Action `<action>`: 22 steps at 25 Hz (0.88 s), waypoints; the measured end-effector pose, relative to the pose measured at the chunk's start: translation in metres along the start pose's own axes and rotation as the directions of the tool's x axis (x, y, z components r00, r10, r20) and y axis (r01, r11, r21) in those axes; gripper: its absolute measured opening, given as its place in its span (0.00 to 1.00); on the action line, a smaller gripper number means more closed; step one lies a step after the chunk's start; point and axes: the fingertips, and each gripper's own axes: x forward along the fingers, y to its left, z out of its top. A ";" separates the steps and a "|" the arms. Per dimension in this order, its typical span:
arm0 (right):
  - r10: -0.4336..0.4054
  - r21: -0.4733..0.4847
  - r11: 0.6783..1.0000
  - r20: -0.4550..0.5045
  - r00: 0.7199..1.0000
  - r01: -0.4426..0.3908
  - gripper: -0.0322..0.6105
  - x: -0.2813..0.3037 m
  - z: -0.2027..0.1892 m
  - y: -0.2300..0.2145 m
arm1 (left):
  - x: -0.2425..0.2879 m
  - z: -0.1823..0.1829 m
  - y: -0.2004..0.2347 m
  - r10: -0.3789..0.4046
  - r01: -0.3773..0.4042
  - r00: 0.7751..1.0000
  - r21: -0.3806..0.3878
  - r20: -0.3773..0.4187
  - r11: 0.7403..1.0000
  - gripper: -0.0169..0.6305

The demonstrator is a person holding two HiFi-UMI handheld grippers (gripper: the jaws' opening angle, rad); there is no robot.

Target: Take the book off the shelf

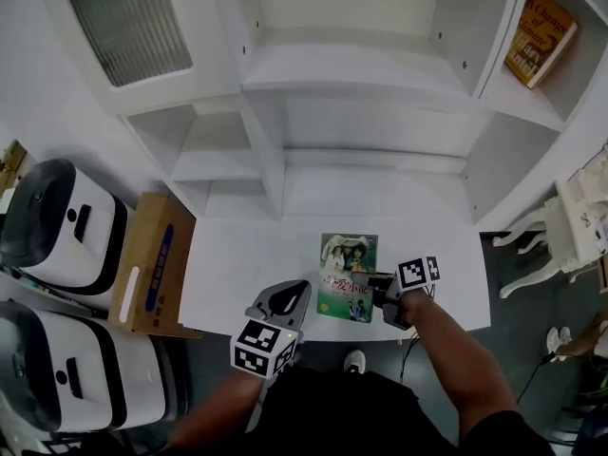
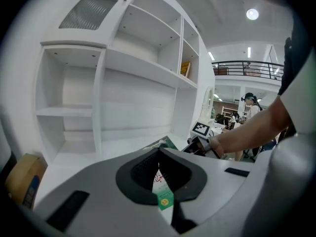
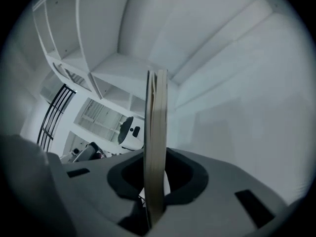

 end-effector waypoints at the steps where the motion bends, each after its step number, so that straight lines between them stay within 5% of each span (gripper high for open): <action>1: 0.010 0.030 1.000 -0.032 0.999 -0.009 0.18 0.010 -0.006 -0.009 | -0.002 -0.003 0.002 0.006 -0.006 1.000 -0.006 -0.006 1.000 0.04; 5: 0.018 0.126 0.992 -0.134 0.991 -0.001 0.18 0.036 -0.030 -0.040 | -0.011 -0.015 0.006 0.025 -0.025 0.999 -0.022 -0.034 0.999 0.04; 9: -0.019 0.202 0.978 -0.127 0.992 0.044 0.18 0.048 -0.036 -0.066 | -0.019 -0.028 0.009 0.036 -0.038 0.997 -0.037 -0.064 0.999 0.04; 19: -0.245 0.147 0.954 -0.124 0.962 0.262 0.27 0.051 -0.043 -0.098 | -0.015 -0.032 0.009 0.031 -0.036 0.996 -0.055 -0.082 0.998 0.04; 22: -0.305 0.119 0.939 -0.155 0.940 0.324 0.37 0.053 -0.044 -0.094 | -0.012 -0.032 0.007 0.022 -0.027 0.996 -0.054 -0.085 0.998 0.04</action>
